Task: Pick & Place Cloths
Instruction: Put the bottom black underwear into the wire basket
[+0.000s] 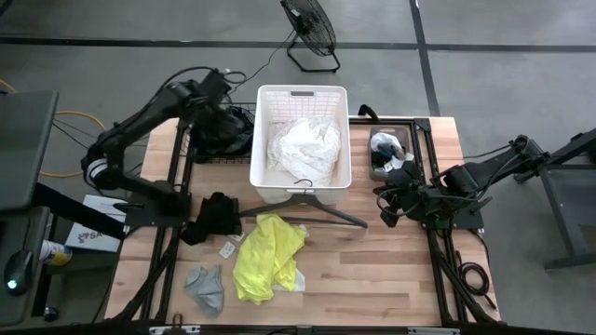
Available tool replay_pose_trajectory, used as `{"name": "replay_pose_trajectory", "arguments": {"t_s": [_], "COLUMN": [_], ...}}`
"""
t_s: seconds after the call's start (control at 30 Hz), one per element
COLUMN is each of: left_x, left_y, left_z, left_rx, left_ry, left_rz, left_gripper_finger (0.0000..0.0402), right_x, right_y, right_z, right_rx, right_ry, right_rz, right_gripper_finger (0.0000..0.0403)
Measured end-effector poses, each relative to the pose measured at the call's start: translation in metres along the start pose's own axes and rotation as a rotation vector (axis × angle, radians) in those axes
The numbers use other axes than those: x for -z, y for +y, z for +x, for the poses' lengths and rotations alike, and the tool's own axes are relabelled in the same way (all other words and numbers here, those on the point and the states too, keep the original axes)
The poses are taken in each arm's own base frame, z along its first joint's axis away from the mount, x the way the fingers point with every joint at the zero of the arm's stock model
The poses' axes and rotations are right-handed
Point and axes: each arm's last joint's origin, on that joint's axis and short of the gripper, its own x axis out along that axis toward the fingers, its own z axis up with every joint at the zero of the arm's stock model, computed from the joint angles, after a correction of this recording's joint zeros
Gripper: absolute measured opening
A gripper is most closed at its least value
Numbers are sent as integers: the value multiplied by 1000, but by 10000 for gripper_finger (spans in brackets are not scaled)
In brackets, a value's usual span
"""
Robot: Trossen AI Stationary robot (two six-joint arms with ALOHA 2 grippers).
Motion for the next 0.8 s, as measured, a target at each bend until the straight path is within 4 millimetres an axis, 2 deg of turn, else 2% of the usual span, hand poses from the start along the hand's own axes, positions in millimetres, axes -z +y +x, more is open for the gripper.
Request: {"name": "replay_pose_trajectory", "arguments": {"t_s": [0.23,0.43,0.8], "left_x": [1,13,35], "left_y": [2,-2,-12], "left_z": [53,89,137], "left_rx": [89,170,190], "left_ry": [93,134,153], "left_rz": [-34,-55,-72], "left_gripper_finger": [3,3,6], "right_x": [0,0,0], "right_y": [0,0,0], "right_z": [0,0,0], "right_rx": [0,0,0], "right_ry": [0,0,0], "right_rz": [0,0,0], "right_gripper_finger": [3,3,3]}}
